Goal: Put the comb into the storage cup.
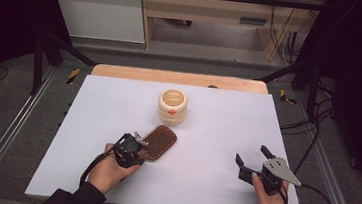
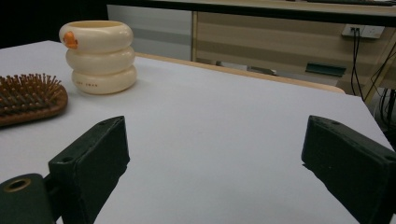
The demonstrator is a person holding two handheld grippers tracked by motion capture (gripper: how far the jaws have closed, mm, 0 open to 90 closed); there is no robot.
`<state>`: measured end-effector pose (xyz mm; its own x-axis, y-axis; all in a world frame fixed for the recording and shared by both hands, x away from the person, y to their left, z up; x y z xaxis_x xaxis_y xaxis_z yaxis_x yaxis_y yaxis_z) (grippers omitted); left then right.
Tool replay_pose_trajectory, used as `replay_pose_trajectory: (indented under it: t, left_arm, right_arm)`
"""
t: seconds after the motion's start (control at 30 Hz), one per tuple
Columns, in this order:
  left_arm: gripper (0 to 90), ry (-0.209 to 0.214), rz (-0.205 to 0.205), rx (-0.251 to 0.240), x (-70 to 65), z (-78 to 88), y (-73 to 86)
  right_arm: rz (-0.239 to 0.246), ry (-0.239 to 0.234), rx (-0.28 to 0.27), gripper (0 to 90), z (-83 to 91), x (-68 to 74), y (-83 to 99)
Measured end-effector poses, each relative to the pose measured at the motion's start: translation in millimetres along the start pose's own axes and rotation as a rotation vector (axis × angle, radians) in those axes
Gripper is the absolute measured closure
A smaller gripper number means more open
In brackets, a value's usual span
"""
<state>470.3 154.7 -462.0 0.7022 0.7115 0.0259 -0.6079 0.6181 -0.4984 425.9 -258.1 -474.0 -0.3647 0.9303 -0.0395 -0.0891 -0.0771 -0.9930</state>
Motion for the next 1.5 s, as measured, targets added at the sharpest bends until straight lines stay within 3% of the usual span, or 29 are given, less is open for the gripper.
replay_pose_trajectory:
  t: [0.17, 0.3, 0.67, 0.83, 0.97, 1.2, 1.43, 1.5]
  left_arm:
    - [72.6, 0.016, -0.035, 0.05, 1.6, -1.0, -6.7]
    - [72.8, 0.029, -0.04, 0.032, 2.9, -0.2, -5.0]
    - [72.7, 0.001, -0.081, -0.015, 0.9, 12.8, -4.1]
    - [72.8, -0.032, -0.099, -0.084, -0.9, 16.3, 1.3]
    - [72.7, -0.051, -0.09, -0.152, -0.8, 18.2, 5.8]
    - [72.8, -0.045, -0.077, -0.278, -0.7, 24.3, 9.9]
    - [72.8, -0.098, -0.056, -0.41, 0.4, 29.7, 12.9]
    - [72.8, -0.093, -0.037, -0.465, 4.2, 31.3, 12.8]
  right_arm:
    - [-0.001, -0.001, 0.0, 7.4, 0.0, -0.2, 0.2]
    - [-0.003, 0.001, -0.004, 7.4, 0.5, -1.1, -0.2]
    - [-0.004, 0.002, -0.004, 7.4, 0.4, -1.2, -0.1]
    - [-0.003, 0.001, -0.003, 7.4, 0.2, -0.8, 0.0]
    - [-0.001, 0.0, -0.001, 7.4, -0.1, -0.3, 0.1]
    - [-0.005, 0.003, 0.002, 7.4, 0.0, -0.6, 0.6]
    - [-0.003, 0.01, 0.009, 7.4, -0.1, -0.3, 1.7]
    - [-0.002, 0.014, 0.013, 7.4, -0.2, 0.0, 2.2]
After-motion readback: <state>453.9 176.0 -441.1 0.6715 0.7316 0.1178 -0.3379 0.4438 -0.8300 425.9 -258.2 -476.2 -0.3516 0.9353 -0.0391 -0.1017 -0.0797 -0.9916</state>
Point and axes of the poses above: each handheld gripper's, and its own axes: z roughly backward along the jaws, y roughly out of its underside, x roughly to its left, the point moved 1 cm from there along -z, roughly forward along the jaws, and after that the axes turned 5 degrees about -x, right-handed, at the moved point
